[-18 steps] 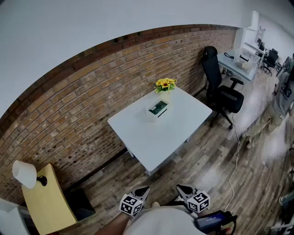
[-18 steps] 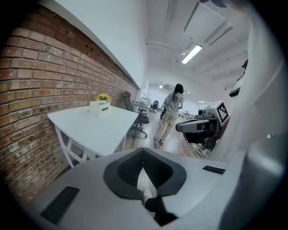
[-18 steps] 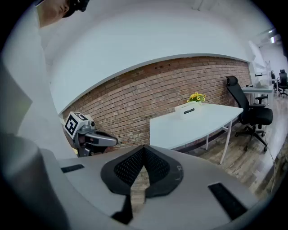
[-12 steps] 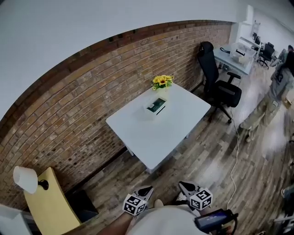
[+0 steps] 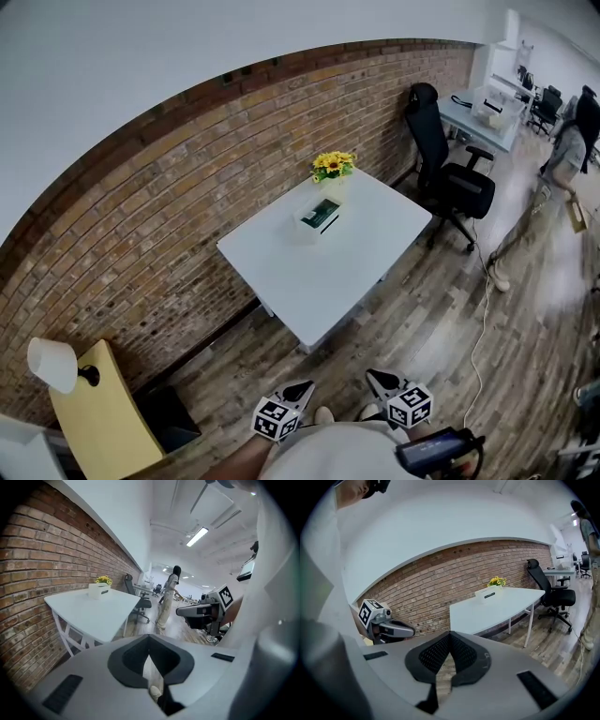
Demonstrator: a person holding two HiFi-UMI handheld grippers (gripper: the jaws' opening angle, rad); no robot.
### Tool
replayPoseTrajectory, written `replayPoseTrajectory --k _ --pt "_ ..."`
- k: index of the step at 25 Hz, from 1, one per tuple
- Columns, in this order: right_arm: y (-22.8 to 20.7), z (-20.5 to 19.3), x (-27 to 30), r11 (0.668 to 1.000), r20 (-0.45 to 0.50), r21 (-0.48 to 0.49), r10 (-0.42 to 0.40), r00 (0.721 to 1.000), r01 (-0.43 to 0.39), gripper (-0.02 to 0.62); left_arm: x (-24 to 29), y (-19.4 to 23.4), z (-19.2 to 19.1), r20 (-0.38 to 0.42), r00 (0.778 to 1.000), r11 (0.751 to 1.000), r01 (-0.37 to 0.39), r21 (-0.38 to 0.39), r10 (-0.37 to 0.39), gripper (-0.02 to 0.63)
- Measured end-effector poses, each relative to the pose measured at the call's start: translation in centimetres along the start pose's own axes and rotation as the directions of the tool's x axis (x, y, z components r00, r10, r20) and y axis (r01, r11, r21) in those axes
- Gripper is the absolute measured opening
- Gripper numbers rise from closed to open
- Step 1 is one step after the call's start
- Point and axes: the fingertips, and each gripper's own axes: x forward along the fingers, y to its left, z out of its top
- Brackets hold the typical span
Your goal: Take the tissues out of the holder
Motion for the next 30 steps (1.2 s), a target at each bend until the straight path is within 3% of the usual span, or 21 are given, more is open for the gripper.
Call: replayPoseTrajectory --k 19,30 --pt "-3.6 -0.1 -1.0 1.000 -0.020 0.008 -0.004 1.000 0.004 0.005 3.4 -1.3 2.1 -0.020 0.999 0.999 -0.025 0.021 0.026 0.008" --pt "-6.9 -0.5 -2.8 0.999 -0.020 0.038 0.012 1.000 -0.011 0.005 6.2 -4.1 2.0 -0.065 0.997 0.999 -0.032 0.035 0.034 0.008"
